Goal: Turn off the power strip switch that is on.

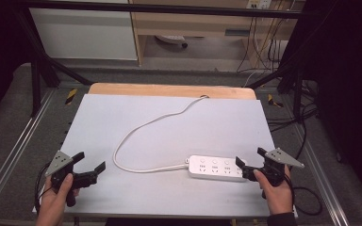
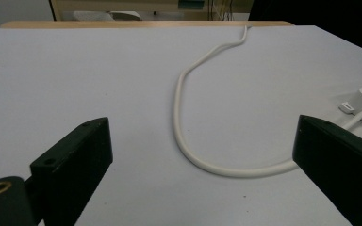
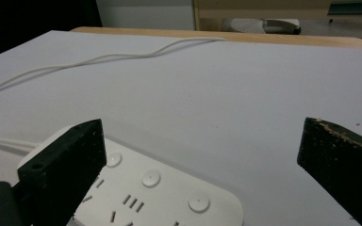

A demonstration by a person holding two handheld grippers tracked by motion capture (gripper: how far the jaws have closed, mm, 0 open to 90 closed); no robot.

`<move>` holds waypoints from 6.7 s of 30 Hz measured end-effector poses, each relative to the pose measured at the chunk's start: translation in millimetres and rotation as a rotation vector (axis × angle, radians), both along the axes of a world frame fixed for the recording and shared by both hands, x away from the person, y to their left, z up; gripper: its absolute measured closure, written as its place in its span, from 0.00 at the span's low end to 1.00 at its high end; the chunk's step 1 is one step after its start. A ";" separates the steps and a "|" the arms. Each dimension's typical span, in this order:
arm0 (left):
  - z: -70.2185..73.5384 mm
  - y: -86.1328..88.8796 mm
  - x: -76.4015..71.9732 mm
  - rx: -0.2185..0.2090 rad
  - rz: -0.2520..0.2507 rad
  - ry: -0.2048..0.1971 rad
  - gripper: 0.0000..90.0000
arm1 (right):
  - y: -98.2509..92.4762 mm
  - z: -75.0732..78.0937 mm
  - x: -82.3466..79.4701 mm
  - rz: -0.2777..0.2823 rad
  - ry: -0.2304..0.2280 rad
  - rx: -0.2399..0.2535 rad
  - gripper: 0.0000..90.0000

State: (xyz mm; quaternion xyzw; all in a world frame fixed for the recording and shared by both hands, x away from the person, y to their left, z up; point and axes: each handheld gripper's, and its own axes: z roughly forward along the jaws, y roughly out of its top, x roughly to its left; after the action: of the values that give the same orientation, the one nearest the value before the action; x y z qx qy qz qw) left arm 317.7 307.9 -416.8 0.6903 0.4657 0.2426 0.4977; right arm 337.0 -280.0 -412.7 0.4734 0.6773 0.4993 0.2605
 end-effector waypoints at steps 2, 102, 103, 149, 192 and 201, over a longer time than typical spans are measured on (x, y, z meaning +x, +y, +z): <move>-0.6 -0.1 0.4 0.003 0.005 0.000 0.06 | 2.1 4.2 1.5 0.001 -0.009 0.009 0.03; -1.8 -5.9 0.7 0.031 -0.030 0.029 0.06 | 88.3 -11.4 15.3 0.096 0.153 -0.137 1.00; -1.9 -6.1 0.7 0.031 -0.030 0.029 0.06 | 88.3 -11.9 15.3 0.089 0.153 -0.136 1.00; -2.9 -7.9 0.7 0.041 -0.042 0.037 0.07 | 90.3 -22.8 20.8 0.090 0.178 -0.171 1.00; -4.0 -9.7 0.9 0.055 -0.051 0.044 0.07 | 89.6 -27.1 23.0 0.090 0.178 -0.155 1.00; -4.2 -9.7 0.9 0.059 -0.052 0.049 0.07 | 89.4 -27.2 22.9 0.092 0.179 -0.154 1.00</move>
State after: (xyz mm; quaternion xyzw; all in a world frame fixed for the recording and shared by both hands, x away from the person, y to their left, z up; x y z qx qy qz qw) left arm 318.6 298.3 -421.0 0.7222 0.4525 0.2260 0.4718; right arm 359.9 -190.6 -439.9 0.4632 0.7551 0.4129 0.2115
